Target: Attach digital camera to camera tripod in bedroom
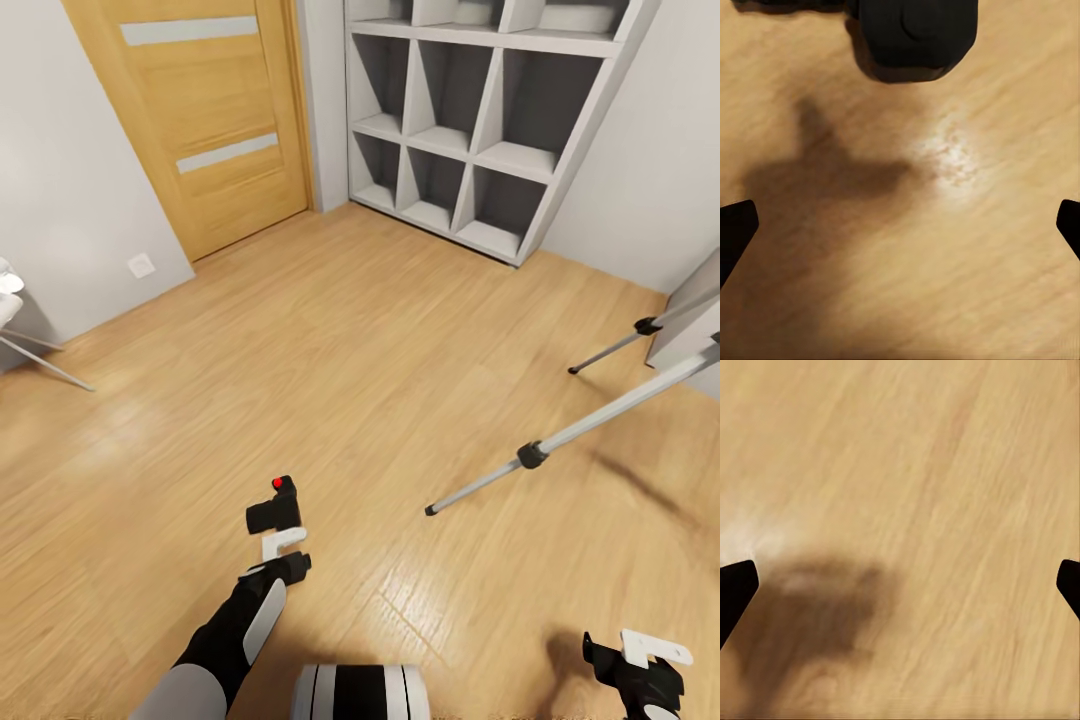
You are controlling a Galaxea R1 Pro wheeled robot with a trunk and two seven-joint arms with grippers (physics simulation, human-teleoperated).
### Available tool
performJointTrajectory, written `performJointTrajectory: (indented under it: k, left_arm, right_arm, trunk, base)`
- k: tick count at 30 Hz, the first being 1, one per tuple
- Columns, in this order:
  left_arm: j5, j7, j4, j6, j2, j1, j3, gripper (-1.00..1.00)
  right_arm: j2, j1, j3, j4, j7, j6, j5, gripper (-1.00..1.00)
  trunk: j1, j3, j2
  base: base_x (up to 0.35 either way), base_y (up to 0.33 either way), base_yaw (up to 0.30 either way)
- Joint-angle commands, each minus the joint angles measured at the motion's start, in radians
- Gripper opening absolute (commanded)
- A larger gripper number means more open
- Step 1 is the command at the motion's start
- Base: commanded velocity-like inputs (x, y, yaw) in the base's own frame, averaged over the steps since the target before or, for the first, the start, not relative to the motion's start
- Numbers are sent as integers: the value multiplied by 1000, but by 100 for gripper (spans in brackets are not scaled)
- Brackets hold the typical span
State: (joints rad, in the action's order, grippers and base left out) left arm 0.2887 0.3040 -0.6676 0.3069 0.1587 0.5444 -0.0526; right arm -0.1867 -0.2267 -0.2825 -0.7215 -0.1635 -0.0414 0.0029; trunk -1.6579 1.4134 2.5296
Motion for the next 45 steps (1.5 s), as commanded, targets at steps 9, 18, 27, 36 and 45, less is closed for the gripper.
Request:
performJointTrajectory:
  k: [9,18,27,36,45]
  left_arm:
    - [10,12,-44,3,-2,0,-4,100]
    - [10,13,-48,3,-2,0,-4,100]
    - [10,8,-40,-19,-1,0,-6,100]
    - [3,1,69,-201,-1,0,-10,100]
    - [1,0,99,-227,-2,0,-10,100]
  right_arm:
    - [1,0,2,1,-3,-3,1,100]
    - [1,0,3,1,-2,-3,2,100]
    - [1,0,4,1,-4,-5,2,100]
    - [1,0,4,1,-2,-5,1,100]
    - [1,0,4,1,-3,-5,1,100]
  trunk:
    - [-2,16,1]
    - [-2,16,1]
    - [-2,16,1]
    - [-2,16,1]
    - [-2,16,1]
  base:
    - [0,0,0]
    - [0,0,0]
    - [0,0,0]
    - [0,0,0]
    - [0,0,0]
